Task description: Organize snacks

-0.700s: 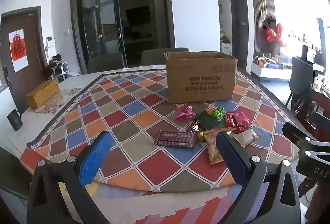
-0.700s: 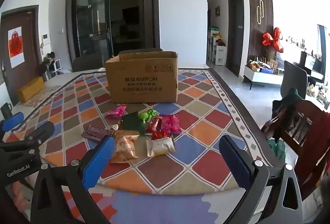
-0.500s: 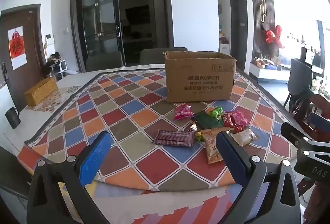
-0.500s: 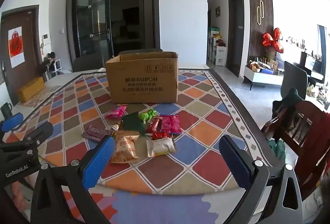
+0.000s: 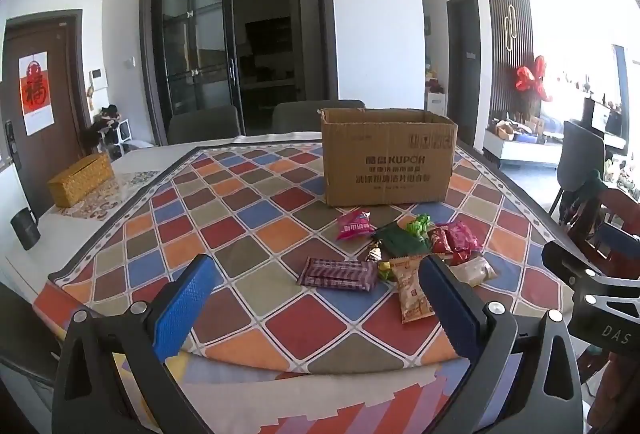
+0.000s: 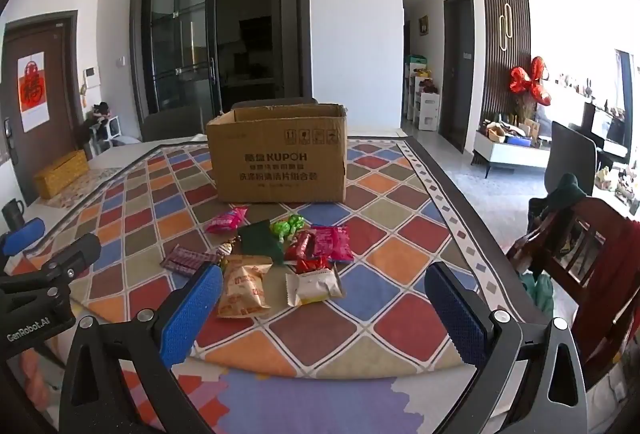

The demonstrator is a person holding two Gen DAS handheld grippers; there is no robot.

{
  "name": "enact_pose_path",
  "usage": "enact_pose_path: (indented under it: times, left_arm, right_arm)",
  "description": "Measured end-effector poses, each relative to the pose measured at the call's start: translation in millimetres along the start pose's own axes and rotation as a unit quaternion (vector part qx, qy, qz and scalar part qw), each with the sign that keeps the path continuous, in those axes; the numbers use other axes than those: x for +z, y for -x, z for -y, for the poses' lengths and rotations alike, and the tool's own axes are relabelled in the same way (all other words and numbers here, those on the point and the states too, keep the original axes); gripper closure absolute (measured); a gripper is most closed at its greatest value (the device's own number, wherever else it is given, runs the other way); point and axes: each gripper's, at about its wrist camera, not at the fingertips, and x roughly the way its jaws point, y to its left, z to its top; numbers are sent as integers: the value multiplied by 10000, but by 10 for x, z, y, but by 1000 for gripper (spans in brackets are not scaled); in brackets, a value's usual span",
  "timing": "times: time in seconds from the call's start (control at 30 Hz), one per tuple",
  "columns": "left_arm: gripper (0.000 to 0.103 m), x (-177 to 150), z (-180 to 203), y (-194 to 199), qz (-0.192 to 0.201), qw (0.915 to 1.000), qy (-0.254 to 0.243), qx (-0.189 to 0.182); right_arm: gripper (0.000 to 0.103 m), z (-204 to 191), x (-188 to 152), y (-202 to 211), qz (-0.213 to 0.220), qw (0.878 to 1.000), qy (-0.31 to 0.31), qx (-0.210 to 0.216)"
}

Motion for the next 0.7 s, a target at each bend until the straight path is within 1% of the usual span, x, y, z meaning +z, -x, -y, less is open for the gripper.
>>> enact_pose_path:
  times: [0.7]
  left_arm:
    - [0,20,-11,31,71,10000,31,-2]
  right_arm:
    - [1,-4,31,53,33,10000,9,9]
